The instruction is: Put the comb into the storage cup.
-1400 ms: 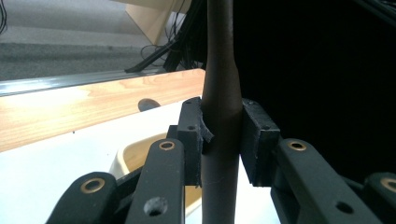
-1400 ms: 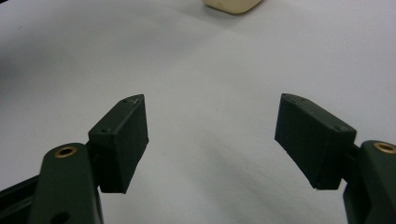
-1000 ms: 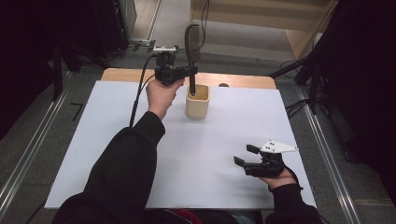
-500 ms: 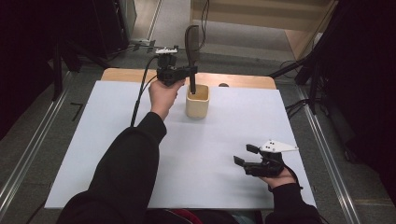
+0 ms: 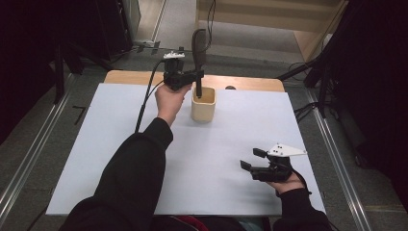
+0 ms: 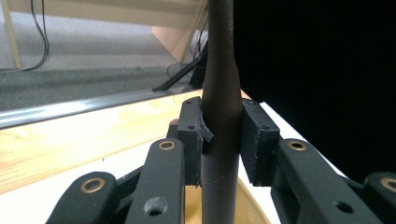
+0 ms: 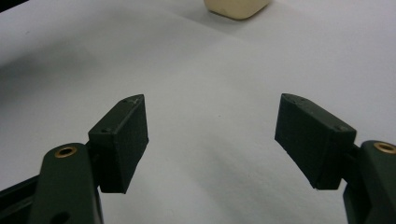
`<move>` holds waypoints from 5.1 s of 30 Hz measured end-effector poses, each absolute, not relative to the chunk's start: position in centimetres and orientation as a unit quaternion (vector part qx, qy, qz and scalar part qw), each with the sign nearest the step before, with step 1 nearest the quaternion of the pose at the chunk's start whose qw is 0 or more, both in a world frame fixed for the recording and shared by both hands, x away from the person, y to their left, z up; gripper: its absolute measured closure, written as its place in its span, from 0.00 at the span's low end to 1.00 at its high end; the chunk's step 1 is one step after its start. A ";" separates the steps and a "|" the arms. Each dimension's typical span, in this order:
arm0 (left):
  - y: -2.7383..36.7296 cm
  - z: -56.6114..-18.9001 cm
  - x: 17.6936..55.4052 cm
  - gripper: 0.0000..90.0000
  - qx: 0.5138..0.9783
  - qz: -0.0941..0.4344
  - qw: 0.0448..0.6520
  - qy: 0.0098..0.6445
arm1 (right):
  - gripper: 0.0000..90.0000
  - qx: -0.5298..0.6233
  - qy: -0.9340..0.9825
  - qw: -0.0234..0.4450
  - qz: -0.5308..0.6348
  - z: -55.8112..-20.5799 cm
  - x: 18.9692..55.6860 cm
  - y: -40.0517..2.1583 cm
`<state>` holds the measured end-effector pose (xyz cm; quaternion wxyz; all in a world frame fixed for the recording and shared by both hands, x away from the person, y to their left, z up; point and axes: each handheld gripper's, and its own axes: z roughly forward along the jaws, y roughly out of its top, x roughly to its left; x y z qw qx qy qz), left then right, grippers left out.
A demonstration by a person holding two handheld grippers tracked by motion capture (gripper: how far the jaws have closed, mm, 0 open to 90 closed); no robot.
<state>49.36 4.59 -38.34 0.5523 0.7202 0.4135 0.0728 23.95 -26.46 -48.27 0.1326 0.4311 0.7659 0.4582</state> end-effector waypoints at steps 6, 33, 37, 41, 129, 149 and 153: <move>4.6 -39.1 49.4 0.81 0.727 0.079 0.541 0.416 | 0.26 0.430 0.767 0.133 0.458 -48.2 24.0 -26.5; 4.4 -41.8 49.1 0.81 0.742 0.059 0.527 0.409 | 0.26 0.431 0.767 0.134 0.455 -48.2 24.0 -26.4; 4.4 -42.1 49.0 0.80 0.740 0.056 0.528 0.413 | 0.26 0.430 0.768 0.136 0.455 -48.2 24.0 -26.5; 4.4 -42.3 48.9 0.80 0.742 0.058 0.525 0.411 | 0.27 0.430 0.768 0.135 0.454 -48.3 24.0 -26.5; 12.2 -45.4 40.0 0.34 0.782 -0.023 0.493 0.379 | 0.26 0.428 0.774 0.132 0.448 -48.3 24.0 -26.1; 13.4 -44.6 36.9 0.34 0.793 -0.042 0.491 0.359 | 0.26 0.428 0.776 0.134 0.444 -48.3 24.1 -26.1; 13.5 -44.2 36.2 0.34 0.794 -0.038 0.492 0.356 | 0.26 0.429 0.776 0.134 0.444 -48.3 24.1 -26.1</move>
